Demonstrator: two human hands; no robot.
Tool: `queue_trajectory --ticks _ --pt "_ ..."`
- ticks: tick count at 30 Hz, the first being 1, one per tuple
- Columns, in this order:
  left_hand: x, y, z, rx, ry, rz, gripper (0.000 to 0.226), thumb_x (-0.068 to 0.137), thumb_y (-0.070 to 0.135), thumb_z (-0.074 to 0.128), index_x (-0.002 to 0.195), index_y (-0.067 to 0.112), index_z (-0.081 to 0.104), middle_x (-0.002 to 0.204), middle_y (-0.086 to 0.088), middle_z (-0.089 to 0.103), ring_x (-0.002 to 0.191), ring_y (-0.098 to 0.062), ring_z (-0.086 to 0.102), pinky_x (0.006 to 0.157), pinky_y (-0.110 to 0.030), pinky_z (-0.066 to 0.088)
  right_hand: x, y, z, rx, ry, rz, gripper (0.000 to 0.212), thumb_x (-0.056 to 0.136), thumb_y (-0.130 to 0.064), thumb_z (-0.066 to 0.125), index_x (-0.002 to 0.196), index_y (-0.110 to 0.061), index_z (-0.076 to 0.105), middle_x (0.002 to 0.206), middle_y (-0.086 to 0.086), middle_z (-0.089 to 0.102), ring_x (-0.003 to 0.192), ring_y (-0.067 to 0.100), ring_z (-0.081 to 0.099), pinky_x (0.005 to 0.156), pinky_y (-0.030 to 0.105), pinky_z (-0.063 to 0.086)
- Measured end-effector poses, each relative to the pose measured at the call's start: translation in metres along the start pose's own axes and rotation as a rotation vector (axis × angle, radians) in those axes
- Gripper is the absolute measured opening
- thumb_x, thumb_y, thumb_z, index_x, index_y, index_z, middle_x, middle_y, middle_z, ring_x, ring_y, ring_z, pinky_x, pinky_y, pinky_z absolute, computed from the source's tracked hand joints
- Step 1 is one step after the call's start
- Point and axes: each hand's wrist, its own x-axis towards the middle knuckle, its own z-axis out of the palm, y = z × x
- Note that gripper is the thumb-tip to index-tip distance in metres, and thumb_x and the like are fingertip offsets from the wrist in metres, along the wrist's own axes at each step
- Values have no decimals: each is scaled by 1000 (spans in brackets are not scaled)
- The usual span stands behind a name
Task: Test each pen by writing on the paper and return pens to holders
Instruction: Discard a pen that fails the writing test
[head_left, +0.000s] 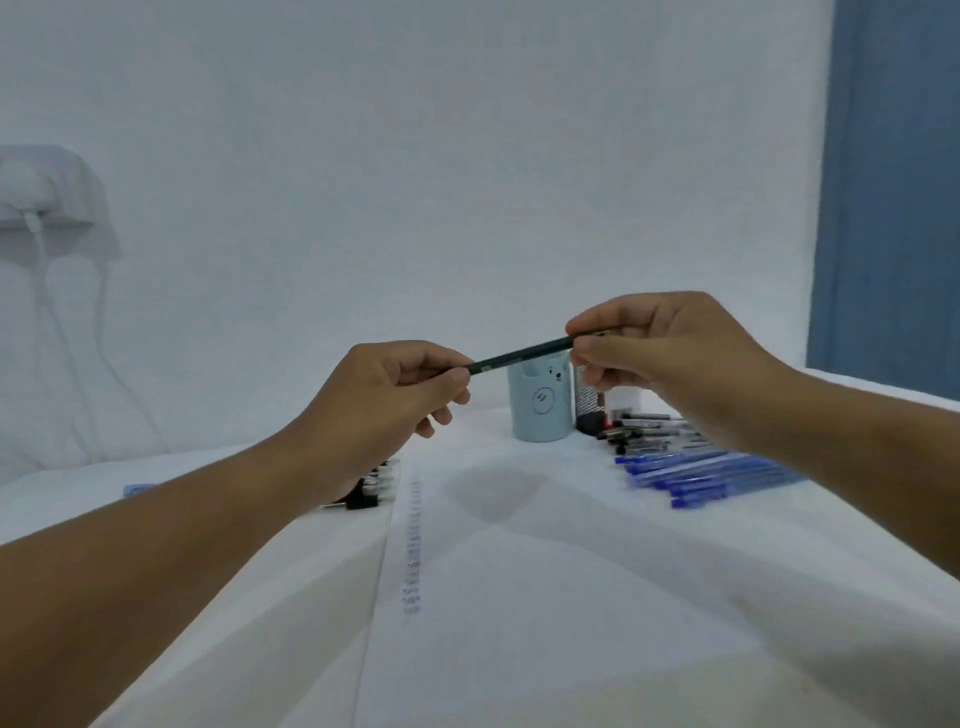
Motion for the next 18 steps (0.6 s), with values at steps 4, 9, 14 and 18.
queue_trajectory --ticks 4,9,14,18 --pt "10 41 80 -116 -91 60 7 92 12 70 98 15 70 80 -3 76 69 -14 64 63 -27 51 -57 -9 -77 58 208 -6 12 87 1 70 98 -3 73 79 15 75 67 22 67 74 33 61" --pt "3 83 204 -129 -357 123 2 88 12 75 89 14 73 83 -9 75 69 -13 66 64 -25 55 -162 -7 -176 0 468 52 14 86 -2 68 98 -2 73 82 17 75 68 25 68 73 31 62" --pt "-36 140 340 -97 -654 256 5 91 17 72 92 21 74 81 1 77 71 -13 71 63 -24 58 -284 5 -266 36 747 138 12 88 -1 62 97 -1 70 76 14 70 67 22 64 65 25 57" --pt "-99 160 439 -166 -811 311 6 91 18 71 90 23 74 74 3 75 64 -13 71 56 -24 59 -382 23 -316 134 999 194 13 84 -2 61 95 -2 69 71 11 66 66 21 61 62 26 55"
